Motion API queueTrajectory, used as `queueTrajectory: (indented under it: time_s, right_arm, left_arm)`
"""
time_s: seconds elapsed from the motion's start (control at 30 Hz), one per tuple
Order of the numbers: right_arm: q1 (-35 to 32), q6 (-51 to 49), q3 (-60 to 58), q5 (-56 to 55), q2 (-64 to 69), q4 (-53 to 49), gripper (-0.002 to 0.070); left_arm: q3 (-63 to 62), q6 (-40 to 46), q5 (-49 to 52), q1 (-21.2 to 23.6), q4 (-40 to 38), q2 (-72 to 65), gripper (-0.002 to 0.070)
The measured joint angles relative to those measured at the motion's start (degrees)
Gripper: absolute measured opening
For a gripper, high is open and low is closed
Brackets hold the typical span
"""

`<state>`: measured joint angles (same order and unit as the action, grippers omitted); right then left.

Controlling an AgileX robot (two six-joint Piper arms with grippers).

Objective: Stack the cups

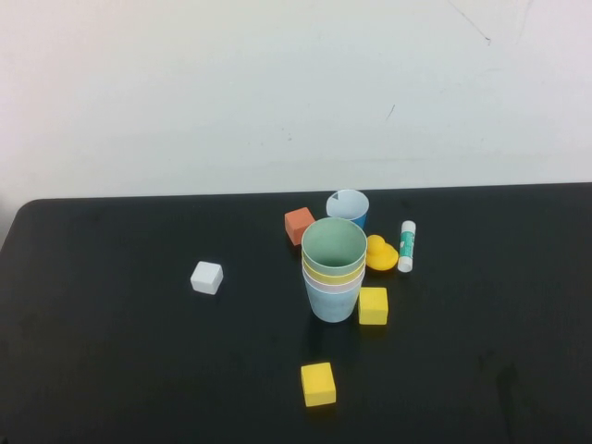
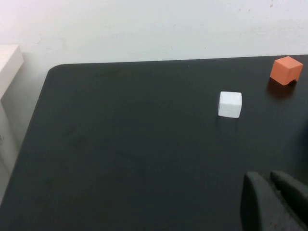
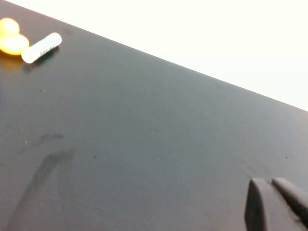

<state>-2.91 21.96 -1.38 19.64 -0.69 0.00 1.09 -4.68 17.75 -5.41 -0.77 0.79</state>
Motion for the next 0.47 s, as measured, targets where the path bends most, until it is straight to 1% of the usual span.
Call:
queueTrajectory:
  time_s: [0.27,0.33,0.47]
  right_arm:
    - [-0.1,-0.6,0.0,0.1,0.0,0.0,-0.0003]
    - [-0.5,-3.4,0.0,0.2,0.0,0.0,-0.0003]
    - [-1.0,-12.1,0.0,0.2,0.0,0.0,-0.0002]
  left_arm:
    - [0.0,-0.2,0.0,0.0,0.0,0.0,-0.0001]
    - [0.0,-0.2,0.0,0.0,0.0,0.0,-0.0001]
    - [0.0,-0.2,0.0,0.0,0.0,0.0,0.0000]
